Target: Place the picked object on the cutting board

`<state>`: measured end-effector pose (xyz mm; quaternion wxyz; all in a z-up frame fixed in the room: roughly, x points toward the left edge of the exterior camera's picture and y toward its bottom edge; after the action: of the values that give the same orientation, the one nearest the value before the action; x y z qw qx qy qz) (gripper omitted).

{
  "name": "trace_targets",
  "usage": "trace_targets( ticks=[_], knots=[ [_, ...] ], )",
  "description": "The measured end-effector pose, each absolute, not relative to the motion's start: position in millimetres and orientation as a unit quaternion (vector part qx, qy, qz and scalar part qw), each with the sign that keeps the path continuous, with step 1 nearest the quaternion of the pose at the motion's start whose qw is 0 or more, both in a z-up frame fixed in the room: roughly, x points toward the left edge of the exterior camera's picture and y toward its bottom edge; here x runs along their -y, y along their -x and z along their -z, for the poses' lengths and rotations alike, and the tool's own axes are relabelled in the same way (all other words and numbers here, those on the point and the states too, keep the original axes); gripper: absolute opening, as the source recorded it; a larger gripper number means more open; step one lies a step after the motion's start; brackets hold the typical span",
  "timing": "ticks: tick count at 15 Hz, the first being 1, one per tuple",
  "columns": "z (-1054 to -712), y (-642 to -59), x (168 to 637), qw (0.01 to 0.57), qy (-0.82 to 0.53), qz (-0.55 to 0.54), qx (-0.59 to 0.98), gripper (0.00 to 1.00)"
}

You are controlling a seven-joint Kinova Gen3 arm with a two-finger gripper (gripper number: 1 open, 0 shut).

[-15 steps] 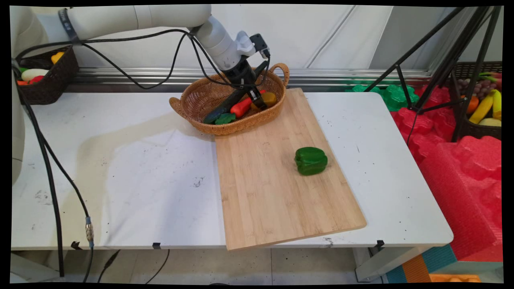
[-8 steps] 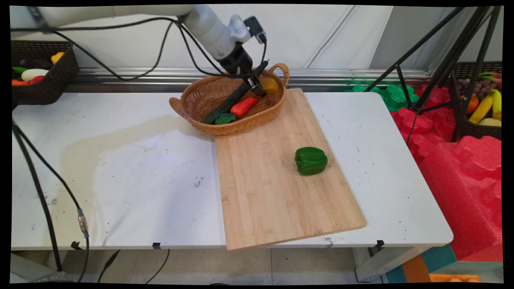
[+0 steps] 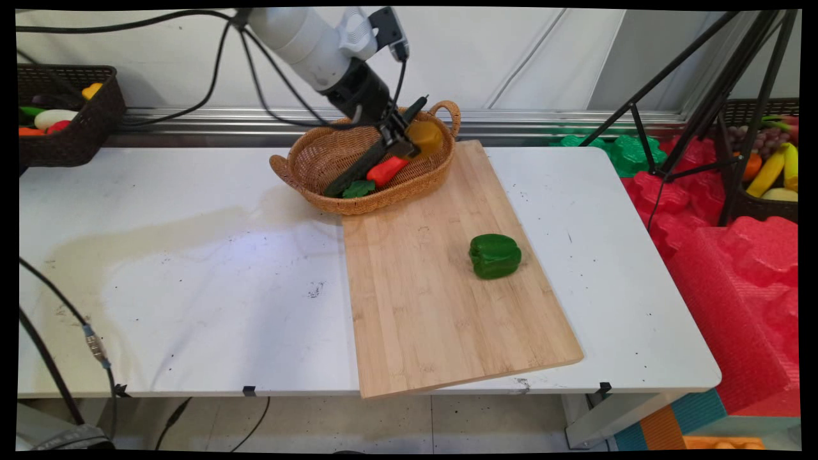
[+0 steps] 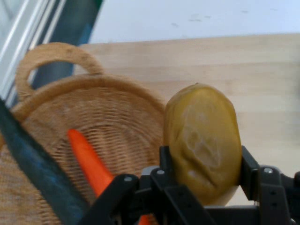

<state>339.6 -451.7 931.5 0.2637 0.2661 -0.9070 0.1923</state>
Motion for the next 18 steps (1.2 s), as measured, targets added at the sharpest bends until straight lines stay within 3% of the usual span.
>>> trace_targets(
  ticks=[10, 18],
  knots=[
    [-928.5, -306.1, 325.5, 0.256, -0.18, -0.129, 0.941, 0.0],
    [-898.2, -264.8, 279.8, 0.237, -0.154, -0.09, 0.955, 0.0]
  ],
)
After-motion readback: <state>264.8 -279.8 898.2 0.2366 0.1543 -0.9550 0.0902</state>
